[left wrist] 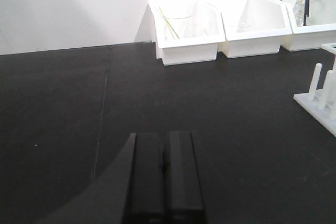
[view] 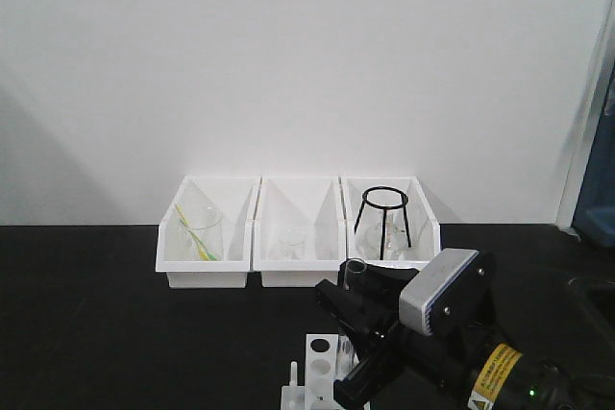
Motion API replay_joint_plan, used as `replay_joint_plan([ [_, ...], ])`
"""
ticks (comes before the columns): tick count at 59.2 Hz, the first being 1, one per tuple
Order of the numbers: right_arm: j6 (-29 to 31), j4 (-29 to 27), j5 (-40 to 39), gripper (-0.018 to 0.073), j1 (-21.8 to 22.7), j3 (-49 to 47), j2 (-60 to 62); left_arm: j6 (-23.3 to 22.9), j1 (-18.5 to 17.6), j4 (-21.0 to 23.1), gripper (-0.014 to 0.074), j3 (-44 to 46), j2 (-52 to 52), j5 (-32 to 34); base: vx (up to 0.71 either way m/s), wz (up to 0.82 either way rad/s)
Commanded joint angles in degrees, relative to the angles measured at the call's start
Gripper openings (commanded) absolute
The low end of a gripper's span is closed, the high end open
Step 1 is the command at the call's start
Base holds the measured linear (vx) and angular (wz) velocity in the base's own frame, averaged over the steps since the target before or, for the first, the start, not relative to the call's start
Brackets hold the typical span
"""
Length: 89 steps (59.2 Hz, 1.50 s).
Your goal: Flip and reinsert test tube from rack
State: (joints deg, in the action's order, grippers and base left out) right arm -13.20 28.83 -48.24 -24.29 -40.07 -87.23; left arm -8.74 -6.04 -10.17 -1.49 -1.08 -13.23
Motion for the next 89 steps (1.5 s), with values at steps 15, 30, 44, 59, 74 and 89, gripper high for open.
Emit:
replay_joint_plan([
  [15, -3.1, 3.1, -9.4, -0.0010, 0.2, -1.5, -1.5, -0.5, 0.0, 0.3, -0.0006, 0.2, -0.5, 4.6, 0.00, 0.00],
  [30, -3.1, 5.2, -8.9, -0.0010, 0.2, -1.5, -1.8, -0.5, 0.0, 0.3, -0.0006, 0.2, -0.5, 4.6, 0.00, 0.00],
  [44, -3.1, 6.2, -7.9, -0.0010, 0.2, -1.5, -4.1, -0.5, 0.0, 0.3, -0.0006, 0.2, -0.5, 4.6, 0.00, 0.00],
  [59, -2.4, 6.1, -9.5, -0.0010, 0.2, -1.5, -9.2, -0.5, 0.0, 0.3, -0.0006, 0.2, -0.5, 4.6, 0.00, 0.00],
  [74, -2.4, 6.1, -10.7, 0.0000, 0.2, -1.5, -12.6, -0.5, 0.0, 0.3, -0.0006, 0.2, -0.5, 4.6, 0.00, 0.00],
  [89, -2.4, 6.1, -10.7, 0.0140, 0.2, -1.5, -13.1, -0.5, 0.0, 0.3, -0.0006, 0.2, -0.5, 4.6, 0.00, 0.00],
])
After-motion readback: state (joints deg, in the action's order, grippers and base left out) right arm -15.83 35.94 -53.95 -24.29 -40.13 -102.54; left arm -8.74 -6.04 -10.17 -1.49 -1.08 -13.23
